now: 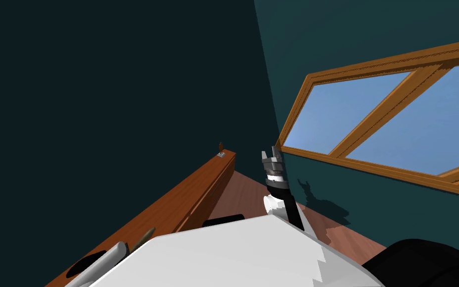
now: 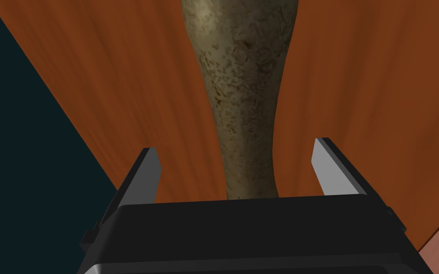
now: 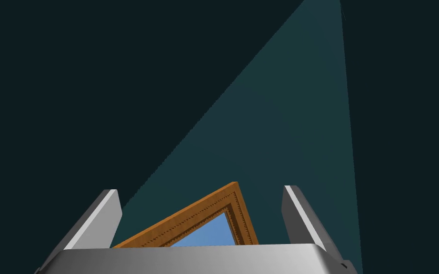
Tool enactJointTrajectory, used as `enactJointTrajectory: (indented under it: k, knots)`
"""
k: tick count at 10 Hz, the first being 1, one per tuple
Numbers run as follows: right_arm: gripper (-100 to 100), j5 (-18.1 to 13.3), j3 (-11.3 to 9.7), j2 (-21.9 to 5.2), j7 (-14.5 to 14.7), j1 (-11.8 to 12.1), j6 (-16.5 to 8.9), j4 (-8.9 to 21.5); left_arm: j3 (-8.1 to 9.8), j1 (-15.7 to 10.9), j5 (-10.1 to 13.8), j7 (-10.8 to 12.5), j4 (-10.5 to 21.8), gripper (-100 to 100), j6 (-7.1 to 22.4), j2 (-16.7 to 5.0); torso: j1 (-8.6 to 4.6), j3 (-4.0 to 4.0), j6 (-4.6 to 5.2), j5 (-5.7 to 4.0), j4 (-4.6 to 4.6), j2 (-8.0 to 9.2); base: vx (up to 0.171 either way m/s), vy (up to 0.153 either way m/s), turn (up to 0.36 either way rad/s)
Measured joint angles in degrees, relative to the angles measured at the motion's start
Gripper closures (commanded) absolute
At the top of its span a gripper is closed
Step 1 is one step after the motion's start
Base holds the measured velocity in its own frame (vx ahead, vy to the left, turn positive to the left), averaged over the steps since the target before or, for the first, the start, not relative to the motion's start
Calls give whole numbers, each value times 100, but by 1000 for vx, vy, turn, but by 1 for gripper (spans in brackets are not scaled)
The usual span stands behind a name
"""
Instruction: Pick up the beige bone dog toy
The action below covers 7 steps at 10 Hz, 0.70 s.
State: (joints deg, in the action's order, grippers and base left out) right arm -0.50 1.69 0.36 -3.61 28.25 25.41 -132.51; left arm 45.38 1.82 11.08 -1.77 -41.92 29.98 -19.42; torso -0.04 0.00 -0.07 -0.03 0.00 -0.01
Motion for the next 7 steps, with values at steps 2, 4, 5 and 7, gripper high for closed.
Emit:
enactJointTrajectory:
  k: [2, 4, 5, 7]
  knots:
    - [0, 0, 1, 0, 0, 1, 0, 0, 71, -33, 120, -122, 263, -100, -129, -112, 3, 0, -3, 1, 0, 0, 3, 1, 3]
    - [0, 0, 0, 0, 0, 1, 0, 0, 71, -33, 125, -133, 280, 100, -146, -113, 2, 1, -1, -1, 1, 2, 0, 0, 0]
    - [0, 0, 0, 0, 0, 0, 0, 0, 73, -31, 125, -132, 279, 100, -145, -117, 2, 0, 2, 1, 1, 0, 0, 0, 0]
    - [0, 0, 1, 0, 0, 1, 0, 0, 73, -36, 127, -131, 277, 100, -147, -115, 1, -1, -2, 0, -1, 0, 0, 0, 0]
